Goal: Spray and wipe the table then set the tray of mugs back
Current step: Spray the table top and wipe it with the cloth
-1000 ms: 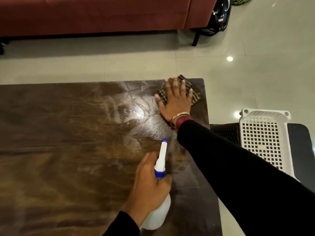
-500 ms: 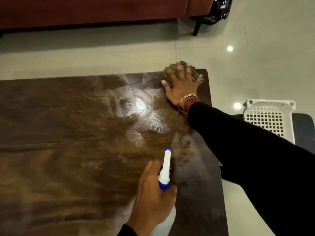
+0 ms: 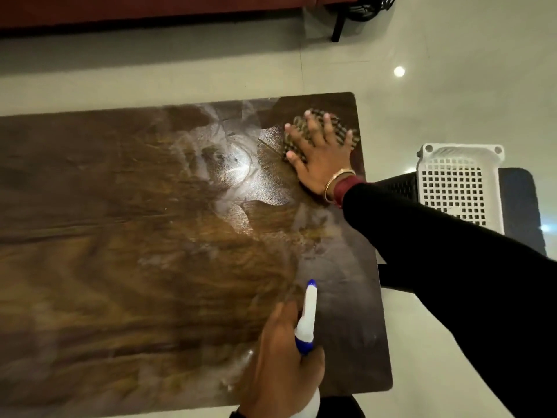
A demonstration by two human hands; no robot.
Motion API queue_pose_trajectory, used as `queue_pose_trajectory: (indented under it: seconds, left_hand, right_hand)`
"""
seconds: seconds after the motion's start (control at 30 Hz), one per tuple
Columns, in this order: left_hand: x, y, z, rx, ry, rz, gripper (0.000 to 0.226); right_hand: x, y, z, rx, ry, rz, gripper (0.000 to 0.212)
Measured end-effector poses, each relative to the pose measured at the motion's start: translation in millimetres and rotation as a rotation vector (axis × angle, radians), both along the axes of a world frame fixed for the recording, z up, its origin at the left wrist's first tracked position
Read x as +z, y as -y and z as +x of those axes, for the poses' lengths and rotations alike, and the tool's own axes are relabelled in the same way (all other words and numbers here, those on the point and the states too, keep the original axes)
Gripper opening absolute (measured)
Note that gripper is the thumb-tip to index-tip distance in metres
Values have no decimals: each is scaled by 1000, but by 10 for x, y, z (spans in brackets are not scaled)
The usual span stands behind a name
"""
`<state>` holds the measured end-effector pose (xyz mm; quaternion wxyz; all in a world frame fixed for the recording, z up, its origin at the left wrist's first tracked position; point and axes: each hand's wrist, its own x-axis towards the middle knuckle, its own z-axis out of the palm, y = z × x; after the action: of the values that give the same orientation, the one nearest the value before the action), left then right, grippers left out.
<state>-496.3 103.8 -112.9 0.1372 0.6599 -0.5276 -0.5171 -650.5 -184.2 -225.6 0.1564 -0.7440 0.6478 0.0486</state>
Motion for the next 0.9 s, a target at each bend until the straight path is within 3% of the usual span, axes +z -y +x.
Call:
queue_pose_trajectory:
  seconds: [0.13,0.27,0.43,0.5,0.6,0.67,0.8,0.9]
  left_hand:
    - [21,-128,9,44,-18,39,53]
    - [38,-281,122,-1,0,-33,54]
    - [48,-619,181,-39,-14,18,41]
    - [89,-791,171,-159,-30,58,46]
    - [54,-965,59,56,68,78,51]
    - [11,-1136,-18,78,99,28,45]
    - [90,-1277,-118,122,39,94,76]
    - [108,-1370,-163,140,-9,56,68]
  right_hand:
    - [-28,-893,-191,322,30,-16,61]
    - [0,-1096,-599,205,29,15,64]
    - [4,-674,-102,-74,22,2,63]
    - [-37,-983,105,42,26,-16,63]
    - [-20,-1943,105,274,45,-18,62]
    - [-1,-2428,-124,289,70,-3,62]
    - [15,-2065,-476,211,48,-13,62]
    - [35,-1475,-362,-10,27,-16,63]
